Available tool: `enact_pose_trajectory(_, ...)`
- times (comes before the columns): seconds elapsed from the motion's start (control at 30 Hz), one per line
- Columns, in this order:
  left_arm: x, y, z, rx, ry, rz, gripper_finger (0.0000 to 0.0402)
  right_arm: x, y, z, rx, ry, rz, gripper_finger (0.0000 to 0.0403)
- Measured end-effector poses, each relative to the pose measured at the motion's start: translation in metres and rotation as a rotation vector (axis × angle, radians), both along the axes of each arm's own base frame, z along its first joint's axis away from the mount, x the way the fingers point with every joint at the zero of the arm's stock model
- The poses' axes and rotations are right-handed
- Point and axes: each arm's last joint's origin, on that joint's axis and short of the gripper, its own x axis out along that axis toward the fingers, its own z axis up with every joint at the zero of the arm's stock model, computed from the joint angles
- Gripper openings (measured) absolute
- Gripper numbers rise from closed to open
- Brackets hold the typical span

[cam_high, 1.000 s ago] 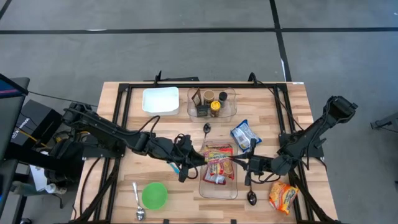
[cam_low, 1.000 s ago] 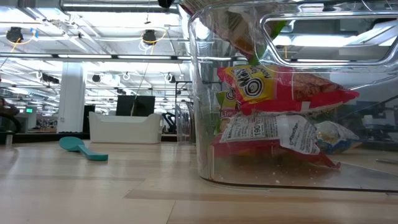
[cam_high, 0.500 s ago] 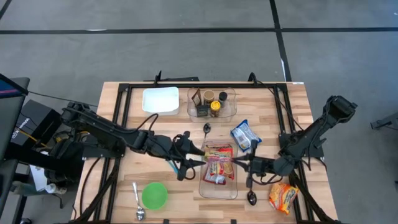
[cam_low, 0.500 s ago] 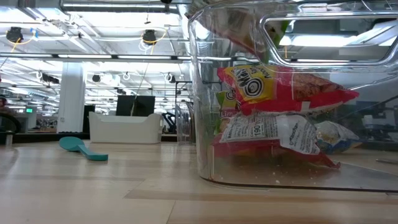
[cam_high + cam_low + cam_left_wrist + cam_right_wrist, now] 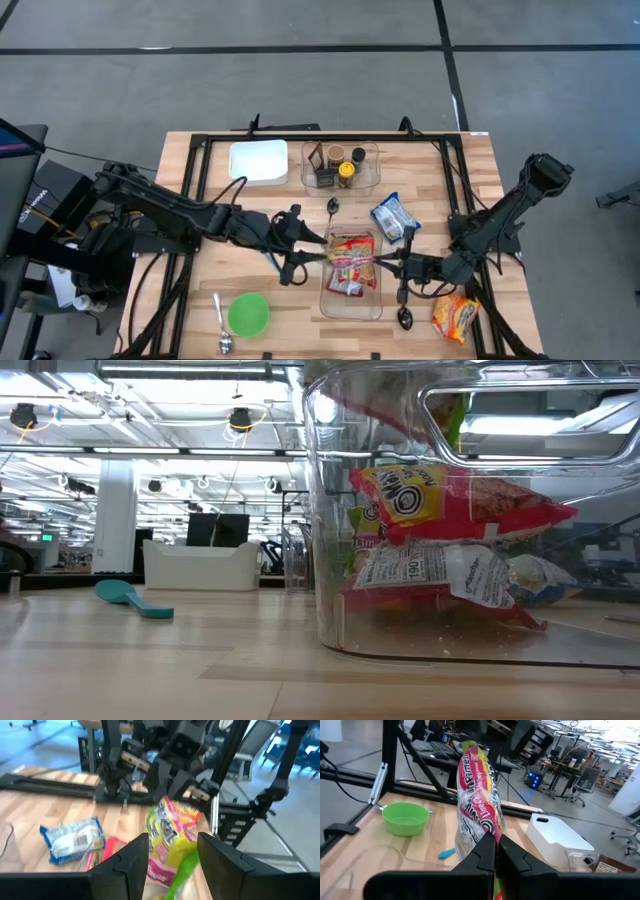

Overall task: Pick & Place Food Item
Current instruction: Put the green noodle pack into the bottom transparent bin

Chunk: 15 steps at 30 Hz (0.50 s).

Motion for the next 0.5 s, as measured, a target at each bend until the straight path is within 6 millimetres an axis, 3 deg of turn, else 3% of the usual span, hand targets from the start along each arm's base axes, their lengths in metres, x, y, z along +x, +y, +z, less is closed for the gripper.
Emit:
enact_pose_trajectory(0.27,-0.007,0.003,0.010,0.065,-0.037,0.006,0.0158,-0.002,0.012,0.013,0.047,-0.011,0.036,0.0000)
enact_pose_trajectory(0.5,-0.007,0.003,0.008,0.070,-0.025,0.009,0.0149,-0.006,0.025,0.022,0.253,0.042,0.048,0.0000)
